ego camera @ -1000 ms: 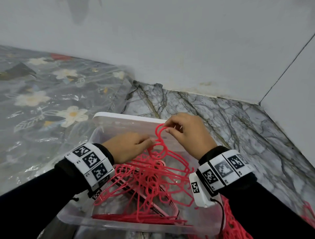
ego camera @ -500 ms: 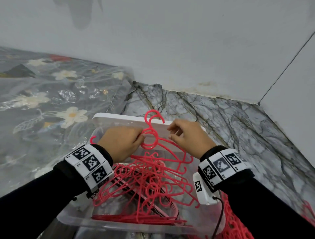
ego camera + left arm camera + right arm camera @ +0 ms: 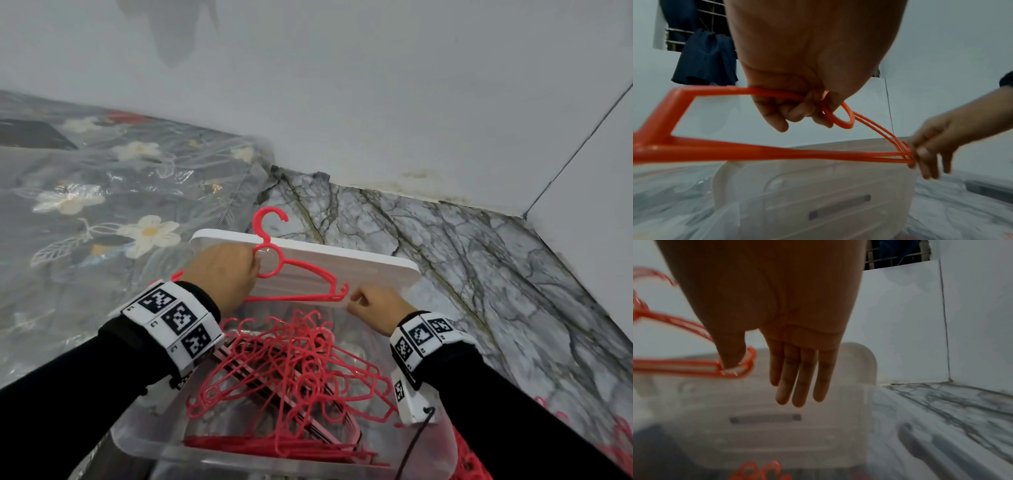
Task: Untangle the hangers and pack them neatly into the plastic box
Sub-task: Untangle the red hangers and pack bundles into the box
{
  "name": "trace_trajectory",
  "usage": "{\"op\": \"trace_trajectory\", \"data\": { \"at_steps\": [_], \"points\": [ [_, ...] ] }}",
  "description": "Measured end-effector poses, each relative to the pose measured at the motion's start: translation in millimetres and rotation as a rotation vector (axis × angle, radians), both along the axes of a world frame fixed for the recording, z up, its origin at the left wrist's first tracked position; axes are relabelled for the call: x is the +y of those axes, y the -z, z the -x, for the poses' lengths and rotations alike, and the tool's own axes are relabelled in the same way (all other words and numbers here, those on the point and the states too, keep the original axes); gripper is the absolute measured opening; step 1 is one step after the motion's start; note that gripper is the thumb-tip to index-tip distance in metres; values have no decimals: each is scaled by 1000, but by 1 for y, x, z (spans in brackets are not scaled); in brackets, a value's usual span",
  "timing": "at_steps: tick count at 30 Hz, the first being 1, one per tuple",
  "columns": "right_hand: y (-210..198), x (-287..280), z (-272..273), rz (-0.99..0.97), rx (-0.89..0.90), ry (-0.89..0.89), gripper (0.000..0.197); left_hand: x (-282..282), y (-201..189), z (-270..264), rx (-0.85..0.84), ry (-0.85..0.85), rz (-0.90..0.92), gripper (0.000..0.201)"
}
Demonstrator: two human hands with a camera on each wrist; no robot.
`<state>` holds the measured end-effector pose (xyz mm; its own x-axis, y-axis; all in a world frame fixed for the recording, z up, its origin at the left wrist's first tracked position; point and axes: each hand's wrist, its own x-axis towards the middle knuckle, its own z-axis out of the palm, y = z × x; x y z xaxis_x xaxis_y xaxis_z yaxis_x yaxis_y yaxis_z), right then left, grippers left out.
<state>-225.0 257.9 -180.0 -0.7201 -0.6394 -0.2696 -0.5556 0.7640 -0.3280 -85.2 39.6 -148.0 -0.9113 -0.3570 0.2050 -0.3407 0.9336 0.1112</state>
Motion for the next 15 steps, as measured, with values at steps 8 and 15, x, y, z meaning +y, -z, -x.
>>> {"op": "trace_trajectory", "data": {
  "at_steps": [8,15],
  "points": [
    [65,-5,-31,-500,-106,-300,22,-1,-1,-2,-26,-30,-26,33],
    [17,-19,-24,-402,76,-248,29,1,-7,-6,3,-26,-47,33]
  ]
}}
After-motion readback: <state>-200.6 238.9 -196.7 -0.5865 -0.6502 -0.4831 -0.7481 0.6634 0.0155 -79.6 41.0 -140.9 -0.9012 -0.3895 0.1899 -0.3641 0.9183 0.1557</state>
